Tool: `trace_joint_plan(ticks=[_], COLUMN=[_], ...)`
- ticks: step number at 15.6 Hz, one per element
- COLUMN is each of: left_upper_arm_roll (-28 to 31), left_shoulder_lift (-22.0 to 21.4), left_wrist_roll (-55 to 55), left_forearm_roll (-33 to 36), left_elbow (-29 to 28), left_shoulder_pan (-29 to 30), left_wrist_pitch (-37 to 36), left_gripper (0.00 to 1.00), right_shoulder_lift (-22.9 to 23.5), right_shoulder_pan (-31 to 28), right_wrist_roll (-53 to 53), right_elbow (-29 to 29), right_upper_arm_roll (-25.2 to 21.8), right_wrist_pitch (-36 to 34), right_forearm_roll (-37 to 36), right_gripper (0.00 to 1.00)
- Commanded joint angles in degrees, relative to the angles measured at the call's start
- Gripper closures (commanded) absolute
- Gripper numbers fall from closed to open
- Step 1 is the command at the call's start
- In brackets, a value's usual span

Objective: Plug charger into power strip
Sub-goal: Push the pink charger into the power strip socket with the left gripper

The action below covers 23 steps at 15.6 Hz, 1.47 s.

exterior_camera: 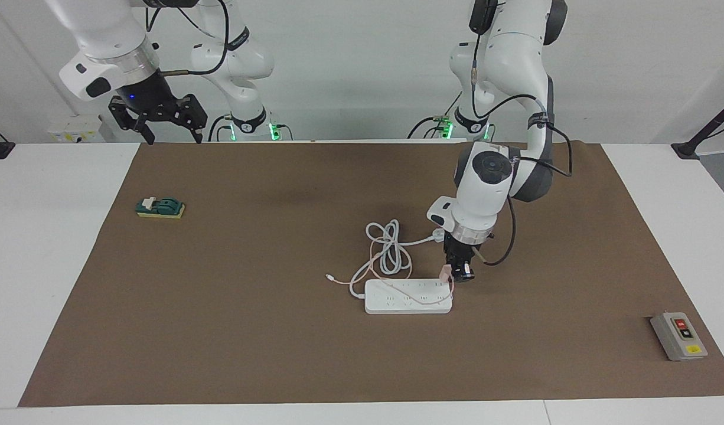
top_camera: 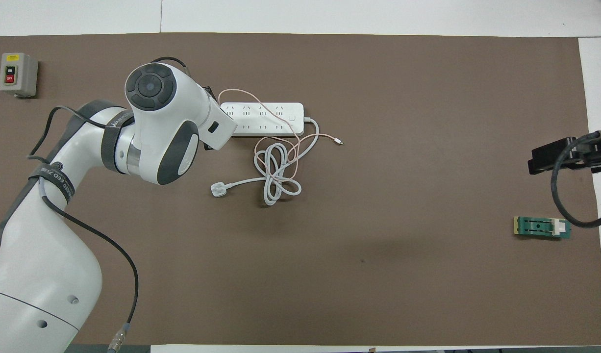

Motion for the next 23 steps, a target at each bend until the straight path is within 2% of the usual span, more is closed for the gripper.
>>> trace_joint_plan(ticks=[1, 9, 23], left_upper_arm_roll=[0.7, 0.8, 0.8], left_shoulder_lift=[0.6, 1.1, 2.2], left_wrist_roll=[-1.3, -5.0, -5.4], left_forearm_roll=[0.0, 0.6, 0.7], left_elbow=[0.6, -0.3, -1.6], left_shoulder_pan=[-0.5, -1.2, -2.3], left_wrist_pitch=[1.6, 2.2, 4.6], left_gripper=[1.00, 1.00, 1.00], right_shoulder_lift=[-2.4, -1.5, -0.9], right_shoulder_pan=[-0.6, -0.7, -0.8], right_wrist_roll=[-0.9, -1.0, -1.2], right_elbow=[-4.1, -5.2, -4.8], right_upper_arm_roll=[0.5, 0.5, 0.1], right_wrist_pitch=[2.7, 8.3, 7.9], right_forearm_roll=[-1.1, -2.7, -2.6], right_gripper=[0.00, 0.00, 0.00])
